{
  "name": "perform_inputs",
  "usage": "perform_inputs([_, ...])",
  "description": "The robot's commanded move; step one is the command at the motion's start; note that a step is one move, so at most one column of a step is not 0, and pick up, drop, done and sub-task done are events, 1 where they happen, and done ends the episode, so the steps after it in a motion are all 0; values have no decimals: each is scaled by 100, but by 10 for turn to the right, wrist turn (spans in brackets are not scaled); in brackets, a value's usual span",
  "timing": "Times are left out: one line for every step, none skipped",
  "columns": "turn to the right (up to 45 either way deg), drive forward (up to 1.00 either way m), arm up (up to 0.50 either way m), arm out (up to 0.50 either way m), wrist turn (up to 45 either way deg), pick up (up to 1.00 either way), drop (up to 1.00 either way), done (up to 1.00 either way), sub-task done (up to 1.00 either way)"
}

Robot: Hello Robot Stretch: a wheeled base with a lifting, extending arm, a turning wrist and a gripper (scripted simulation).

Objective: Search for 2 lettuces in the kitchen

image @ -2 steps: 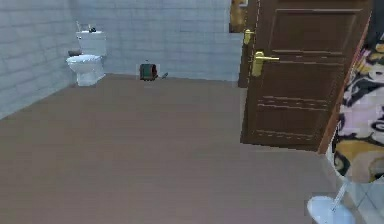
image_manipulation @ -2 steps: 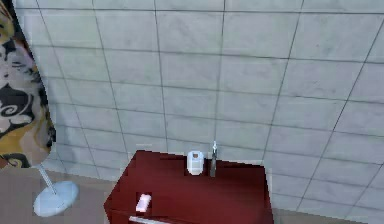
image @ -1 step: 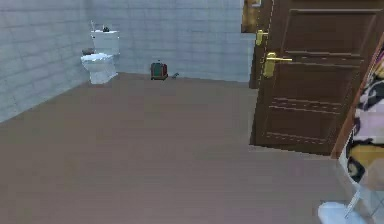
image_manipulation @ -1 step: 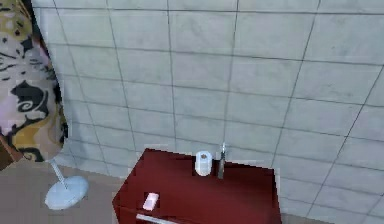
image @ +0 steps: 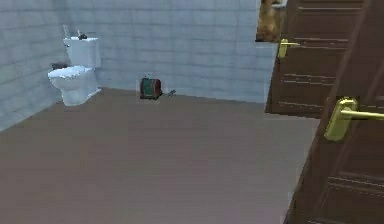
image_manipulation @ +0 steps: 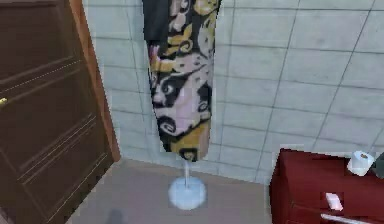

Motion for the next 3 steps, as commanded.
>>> perform_inputs([0,75,0,0,0,0,0,0,0])
perform_inputs([300,0,0,0,0,0,0,0,0])
perform_inputs([0,100,0,0,0,0,0,0,0])
